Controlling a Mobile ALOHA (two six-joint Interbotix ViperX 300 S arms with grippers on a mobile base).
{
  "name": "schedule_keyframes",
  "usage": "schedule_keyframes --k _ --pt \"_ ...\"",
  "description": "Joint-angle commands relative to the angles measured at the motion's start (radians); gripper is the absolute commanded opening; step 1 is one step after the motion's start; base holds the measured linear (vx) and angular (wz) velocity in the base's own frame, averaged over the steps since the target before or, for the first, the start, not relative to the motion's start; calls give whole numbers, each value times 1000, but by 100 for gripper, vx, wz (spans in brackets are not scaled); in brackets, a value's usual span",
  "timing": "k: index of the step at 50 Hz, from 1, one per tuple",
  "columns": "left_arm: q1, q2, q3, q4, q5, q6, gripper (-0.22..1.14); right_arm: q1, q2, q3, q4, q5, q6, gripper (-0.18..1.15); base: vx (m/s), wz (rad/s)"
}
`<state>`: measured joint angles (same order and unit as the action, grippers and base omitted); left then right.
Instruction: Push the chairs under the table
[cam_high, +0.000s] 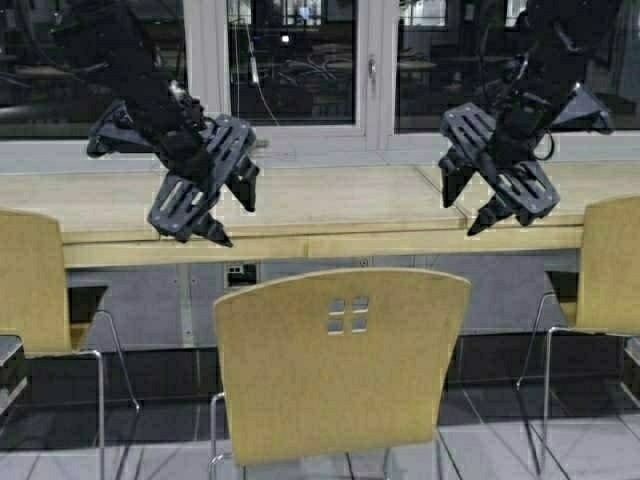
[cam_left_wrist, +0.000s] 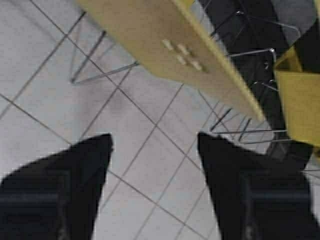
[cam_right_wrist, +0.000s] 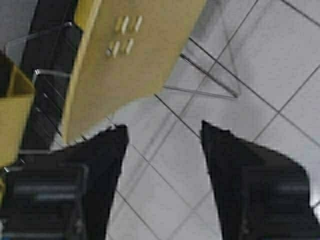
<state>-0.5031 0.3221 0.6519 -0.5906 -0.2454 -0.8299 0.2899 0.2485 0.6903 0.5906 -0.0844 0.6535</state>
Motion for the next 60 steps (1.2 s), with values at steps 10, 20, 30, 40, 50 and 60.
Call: schedule_keyframes --k 10,20,30,40,50,60 --pt "-49 46 -60 -29 -5 -31 89 -5 12 -2 32 -5 8 84 21 6" --pt "-66 81 -63 -35 -3 -38 89 -3 31 -2 32 -8 9 84 18 11" --pt "-72 98 -57 -35 12 -38 89 6 35 12 32 -2 8 84 15 6" --pt "-130 104 -51 -91 17 -72 89 25 48 21 32 0 12 84 11 -1" --pt "-163 150 -86 -155 11 -87 89 28 84 5 44 0 14 84 6 -1" --pt "-161 195 -127 -166 11 -94 89 28 150 -46 46 0 6 84 2 1"
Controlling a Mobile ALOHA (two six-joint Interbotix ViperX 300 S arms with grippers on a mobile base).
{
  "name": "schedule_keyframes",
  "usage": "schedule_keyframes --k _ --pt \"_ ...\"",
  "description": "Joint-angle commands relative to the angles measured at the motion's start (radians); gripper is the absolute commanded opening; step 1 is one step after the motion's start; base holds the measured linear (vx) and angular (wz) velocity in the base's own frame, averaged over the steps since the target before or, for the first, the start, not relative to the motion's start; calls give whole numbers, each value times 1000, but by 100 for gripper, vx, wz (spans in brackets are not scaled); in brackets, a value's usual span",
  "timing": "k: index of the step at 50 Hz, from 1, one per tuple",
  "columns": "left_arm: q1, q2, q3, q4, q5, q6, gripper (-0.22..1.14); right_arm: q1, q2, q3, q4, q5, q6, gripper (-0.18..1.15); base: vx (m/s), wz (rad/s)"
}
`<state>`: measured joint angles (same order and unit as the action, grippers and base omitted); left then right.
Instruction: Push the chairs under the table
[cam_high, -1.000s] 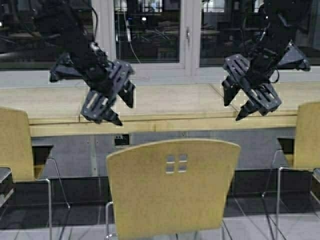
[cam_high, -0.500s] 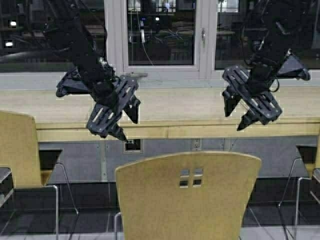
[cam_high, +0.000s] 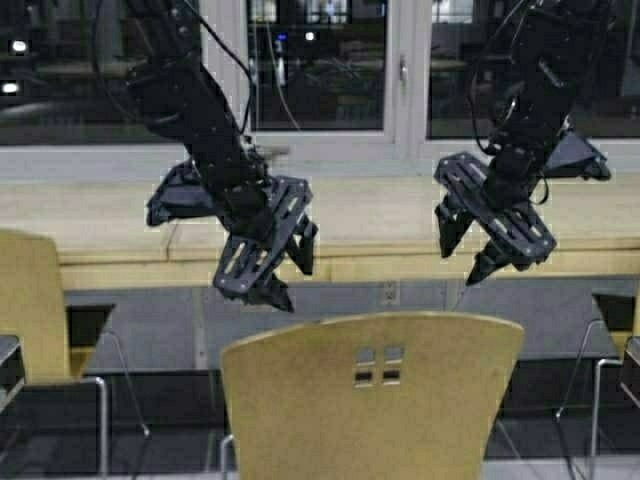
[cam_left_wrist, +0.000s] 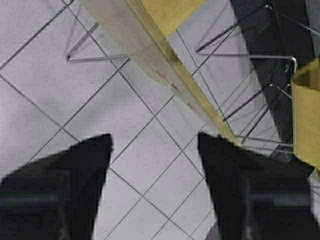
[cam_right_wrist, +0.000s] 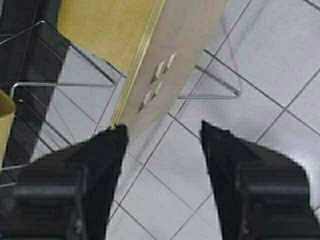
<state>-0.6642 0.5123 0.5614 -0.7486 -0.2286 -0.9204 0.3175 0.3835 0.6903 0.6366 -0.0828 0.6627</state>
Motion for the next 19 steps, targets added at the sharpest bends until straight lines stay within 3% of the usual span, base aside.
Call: schedule_keyframes --k 1,19 --pt "0 9 -41 -9 -6 -3 89 0 23 -55 2 -2 -3 84 2 1" --pt "9 126 -158 -66 -18 -3 89 -38 158 -204 2 0 -8 84 0 0"
